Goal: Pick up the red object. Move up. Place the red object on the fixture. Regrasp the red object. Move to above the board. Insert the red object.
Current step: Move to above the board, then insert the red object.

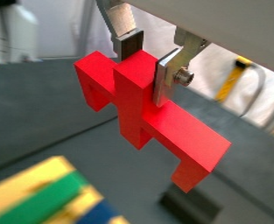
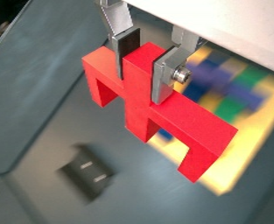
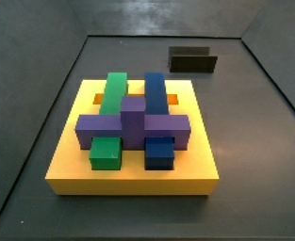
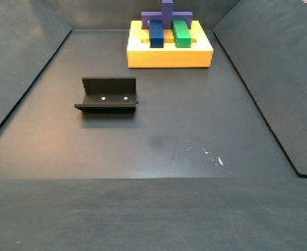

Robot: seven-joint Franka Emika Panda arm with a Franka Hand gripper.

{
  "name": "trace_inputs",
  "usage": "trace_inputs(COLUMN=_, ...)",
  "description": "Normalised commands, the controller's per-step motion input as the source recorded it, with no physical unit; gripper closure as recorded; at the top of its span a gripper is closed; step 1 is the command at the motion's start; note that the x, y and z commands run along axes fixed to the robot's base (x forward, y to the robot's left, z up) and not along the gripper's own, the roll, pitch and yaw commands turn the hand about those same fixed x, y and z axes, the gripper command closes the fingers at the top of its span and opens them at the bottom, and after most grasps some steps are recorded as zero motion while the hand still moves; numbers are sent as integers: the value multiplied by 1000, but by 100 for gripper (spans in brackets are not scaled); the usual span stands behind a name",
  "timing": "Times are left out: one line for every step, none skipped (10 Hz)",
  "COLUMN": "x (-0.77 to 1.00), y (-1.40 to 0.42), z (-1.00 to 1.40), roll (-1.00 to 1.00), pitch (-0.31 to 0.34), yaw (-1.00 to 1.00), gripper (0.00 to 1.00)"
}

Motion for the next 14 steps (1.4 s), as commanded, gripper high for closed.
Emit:
trace_inputs(x=-189, y=-197, z=31, roll=-1000, pitch=99, yaw=75, gripper=100)
trace_inputs(x=-12, y=41, z=-22, roll=-1000, pitch=92, yaw=72, gripper=100)
trace_inputs(x=2, y=66, z=-3, roll=-1000, pitch=68, yaw=70, gripper=100)
trace_inputs(x=-34, y=46, z=-7, roll=-904, pitch=33, yaw=63, gripper=100)
trace_inputs(x=-58, y=42, z=2, roll=-596, pitch=-11, yaw=33, gripper=100)
trace_inputs(x=-54, y=30, z=-4, roll=-404, pitch=-31, yaw=19, gripper=100)
trace_inputs(x=-39, y=16, z=0, roll=-235, pitch=-27, yaw=10, gripper=100)
trace_inputs(x=0, y=446, z=-514, roll=-230, pitch=-107, yaw=-77, gripper=100)
trace_inputs(x=0, y=774, z=-734, roll=-181, pitch=-61, yaw=-103, gripper=100)
trace_inputs(x=-63, y=834, z=-863, roll=-97, pitch=-17, yaw=-71, gripper=100)
trace_inputs(x=0, y=797, z=-937, roll=-61, pitch=-20, yaw=-89, gripper=100)
trace_inputs(x=17, y=320, z=-1000, roll=0, pitch=-37, yaw=-6, gripper=100)
trace_inputs(x=-106, y=0, z=-886, roll=-113, pitch=-100, yaw=-54, gripper=100)
trace_inputs(x=-254, y=0, z=-866, roll=-74, pitch=-130, yaw=0, gripper=100)
